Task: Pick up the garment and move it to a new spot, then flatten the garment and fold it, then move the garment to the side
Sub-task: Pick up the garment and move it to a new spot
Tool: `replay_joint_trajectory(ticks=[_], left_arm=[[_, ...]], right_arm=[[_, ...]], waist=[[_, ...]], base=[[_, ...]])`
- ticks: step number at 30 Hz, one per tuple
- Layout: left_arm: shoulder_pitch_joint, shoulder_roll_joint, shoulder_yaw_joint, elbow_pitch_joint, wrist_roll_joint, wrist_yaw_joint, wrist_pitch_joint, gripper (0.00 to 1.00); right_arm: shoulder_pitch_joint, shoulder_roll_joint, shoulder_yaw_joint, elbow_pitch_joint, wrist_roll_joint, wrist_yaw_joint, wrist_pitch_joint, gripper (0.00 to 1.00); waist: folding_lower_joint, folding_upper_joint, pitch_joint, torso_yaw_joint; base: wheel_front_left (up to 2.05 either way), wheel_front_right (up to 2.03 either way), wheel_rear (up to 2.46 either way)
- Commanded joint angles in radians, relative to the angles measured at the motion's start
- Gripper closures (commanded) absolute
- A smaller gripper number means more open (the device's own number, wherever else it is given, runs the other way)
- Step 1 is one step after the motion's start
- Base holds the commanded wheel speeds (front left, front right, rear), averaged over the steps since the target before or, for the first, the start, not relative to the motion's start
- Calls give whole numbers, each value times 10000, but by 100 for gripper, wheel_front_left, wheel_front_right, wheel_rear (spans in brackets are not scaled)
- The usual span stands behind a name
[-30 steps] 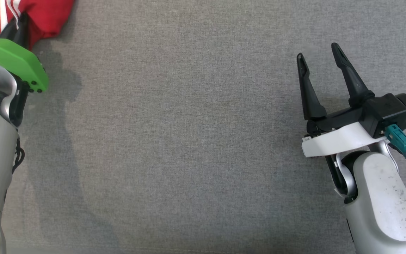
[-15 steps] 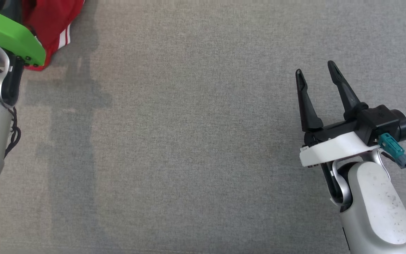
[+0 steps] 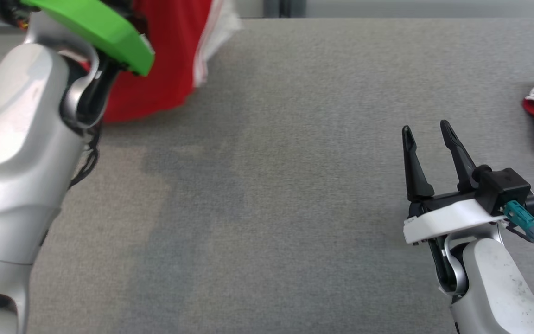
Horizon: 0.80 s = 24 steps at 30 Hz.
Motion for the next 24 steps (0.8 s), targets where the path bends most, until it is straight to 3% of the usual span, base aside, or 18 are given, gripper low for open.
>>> replay_joint_trajectory(ticks=[1,6,15,20,24], left_arm=[[-196,-207,-12,-266,-163,-13,63,100],[-325,-938,-90,-1084,-577,256,406,100],[-751,-2350,239,-1841,-1196,1148,374,100],[-971,-2644,381,-1682,-1343,1421,289,100],[-230,-2215,432,-983,-1308,1581,214,100]], right_arm=[[165,-10,-59,71,114,-11,-75,0],[310,-11,-259,217,315,-11,-158,0],[424,-5,-471,334,441,-11,-221,0],[411,-6,-357,284,627,-11,-224,0],[429,-5,-267,234,724,-11,-220,0]], waist=[[0,0,-595,-636],[0,0,-809,-1266],[0,0,-772,-2349],[0,0,-632,-2611],[0,0,-485,-2616]], base=[[0,0,0],[0,0,0],[0,0,0],[0,0,0],[0,0,0]])
